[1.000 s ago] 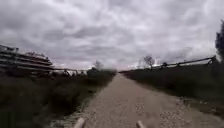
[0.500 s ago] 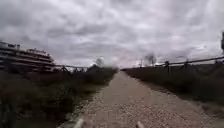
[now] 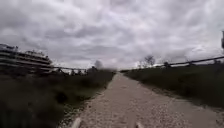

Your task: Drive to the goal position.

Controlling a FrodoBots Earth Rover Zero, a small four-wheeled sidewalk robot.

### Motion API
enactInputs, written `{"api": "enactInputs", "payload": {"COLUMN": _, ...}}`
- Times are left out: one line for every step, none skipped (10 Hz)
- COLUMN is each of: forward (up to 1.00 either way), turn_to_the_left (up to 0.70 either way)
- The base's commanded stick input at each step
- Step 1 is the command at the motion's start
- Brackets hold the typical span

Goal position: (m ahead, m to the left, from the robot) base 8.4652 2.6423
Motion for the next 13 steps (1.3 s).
{"api": "enactInputs", "payload": {"forward": 0.70, "turn_to_the_left": 0.00}}
{"api": "enactInputs", "payload": {"forward": 0.70, "turn_to_the_left": 0.00}}
{"api": "enactInputs", "payload": {"forward": 0.70, "turn_to_the_left": 0.00}}
{"api": "enactInputs", "payload": {"forward": 0.70, "turn_to_the_left": 0.00}}
{"api": "enactInputs", "payload": {"forward": 0.70, "turn_to_the_left": 0.00}}
{"api": "enactInputs", "payload": {"forward": 0.70, "turn_to_the_left": 0.00}}
{"api": "enactInputs", "payload": {"forward": 0.70, "turn_to_the_left": -0.05}}
{"api": "enactInputs", "payload": {"forward": 0.70, "turn_to_the_left": -0.22}}
{"api": "enactInputs", "payload": {"forward": 0.70, "turn_to_the_left": -0.20}}
{"api": "enactInputs", "payload": {"forward": 0.70, "turn_to_the_left": -0.07}}
{"api": "enactInputs", "payload": {"forward": 0.70, "turn_to_the_left": 0.00}}
{"api": "enactInputs", "payload": {"forward": 0.70, "turn_to_the_left": 0.00}}
{"api": "enactInputs", "payload": {"forward": 0.70, "turn_to_the_left": -0.13}}
